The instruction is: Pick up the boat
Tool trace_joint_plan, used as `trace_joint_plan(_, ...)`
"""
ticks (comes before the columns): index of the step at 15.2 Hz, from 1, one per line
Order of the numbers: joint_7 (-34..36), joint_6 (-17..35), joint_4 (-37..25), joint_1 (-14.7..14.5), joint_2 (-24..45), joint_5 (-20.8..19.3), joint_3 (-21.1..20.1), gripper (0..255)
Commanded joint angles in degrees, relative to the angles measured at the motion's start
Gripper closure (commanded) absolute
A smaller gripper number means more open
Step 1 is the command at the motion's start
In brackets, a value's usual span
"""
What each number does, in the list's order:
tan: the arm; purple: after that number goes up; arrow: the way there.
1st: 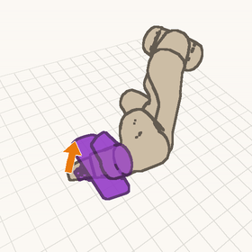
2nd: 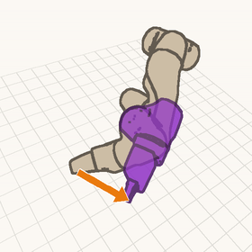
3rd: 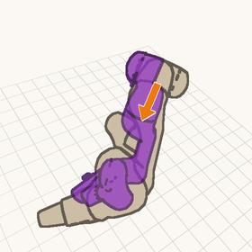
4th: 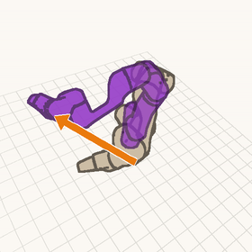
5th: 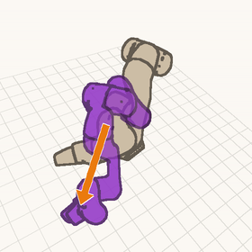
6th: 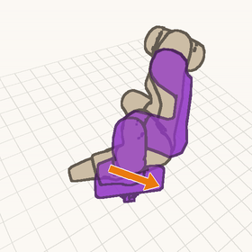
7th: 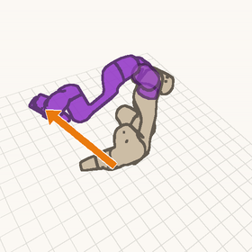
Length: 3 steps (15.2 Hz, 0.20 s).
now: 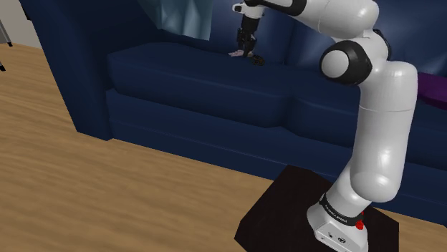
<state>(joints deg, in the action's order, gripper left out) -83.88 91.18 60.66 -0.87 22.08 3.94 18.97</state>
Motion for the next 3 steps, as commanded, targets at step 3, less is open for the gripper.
trace_joint_plan(3, -0.13, -2.67, -4.1, 0.59, 1.47, 0.49, -0.04, 255)
